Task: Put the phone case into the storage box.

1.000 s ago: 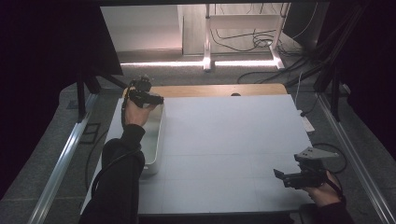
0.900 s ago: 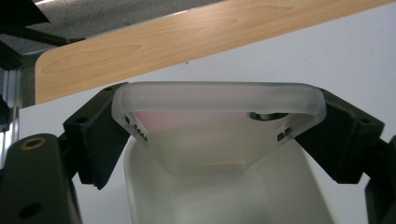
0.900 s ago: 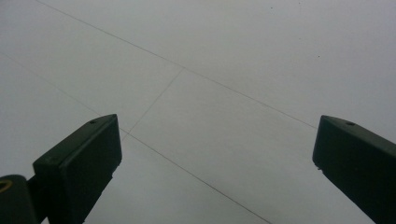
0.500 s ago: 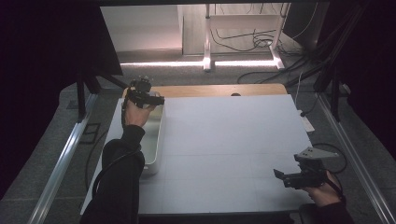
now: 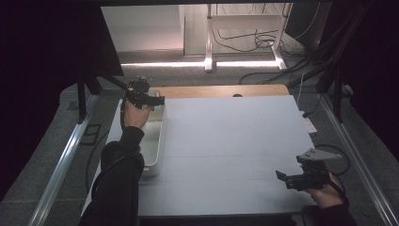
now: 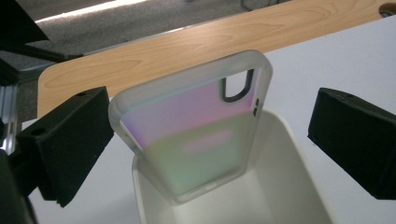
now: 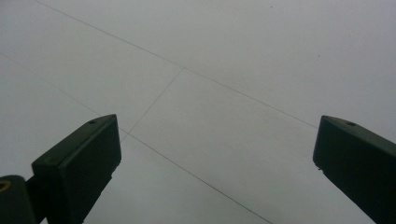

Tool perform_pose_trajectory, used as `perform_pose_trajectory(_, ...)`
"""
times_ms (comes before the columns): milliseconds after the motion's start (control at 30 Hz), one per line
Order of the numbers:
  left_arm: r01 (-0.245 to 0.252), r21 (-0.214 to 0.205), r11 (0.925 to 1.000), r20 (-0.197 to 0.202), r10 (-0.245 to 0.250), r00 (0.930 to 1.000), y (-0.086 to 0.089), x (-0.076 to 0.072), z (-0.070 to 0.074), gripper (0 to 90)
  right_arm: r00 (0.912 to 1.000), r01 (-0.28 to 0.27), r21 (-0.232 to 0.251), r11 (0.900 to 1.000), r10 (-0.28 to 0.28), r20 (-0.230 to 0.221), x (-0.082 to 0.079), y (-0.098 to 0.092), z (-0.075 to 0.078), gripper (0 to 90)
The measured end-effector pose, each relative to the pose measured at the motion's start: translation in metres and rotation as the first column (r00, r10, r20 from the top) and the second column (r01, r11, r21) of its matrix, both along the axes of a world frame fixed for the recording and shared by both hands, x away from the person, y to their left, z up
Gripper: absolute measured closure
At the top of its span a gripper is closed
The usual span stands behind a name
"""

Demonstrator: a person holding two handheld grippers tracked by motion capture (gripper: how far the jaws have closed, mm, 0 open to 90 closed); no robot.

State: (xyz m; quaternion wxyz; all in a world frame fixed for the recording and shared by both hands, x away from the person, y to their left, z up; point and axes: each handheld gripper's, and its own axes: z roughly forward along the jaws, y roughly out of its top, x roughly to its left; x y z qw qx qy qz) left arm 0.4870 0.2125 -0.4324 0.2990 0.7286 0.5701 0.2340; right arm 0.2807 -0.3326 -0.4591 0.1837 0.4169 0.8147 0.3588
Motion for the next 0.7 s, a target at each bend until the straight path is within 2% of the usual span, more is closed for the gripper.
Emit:
perform_pose_trajectory(133, 0.006, -0.017, 0.9998, 0.020, -0.006, 0.9998, 0.003, -0.004, 0.003, 1.0, 1.0000, -0.002, 0.004, 1.0000, 0.002, -0.005, 0.001, 0.000, 0.000, 0.0)
perform_pose_trajectory(700, 0.057, -0.043, 0.9975, 0.042, -0.055, 0.9976, 0.007, -0.017, 0.010, 1.0, 0.9999, -0.006, 0.001, 1.0000, 0.006, -0.009, 0.001, 0.001, -0.001, 0.0)
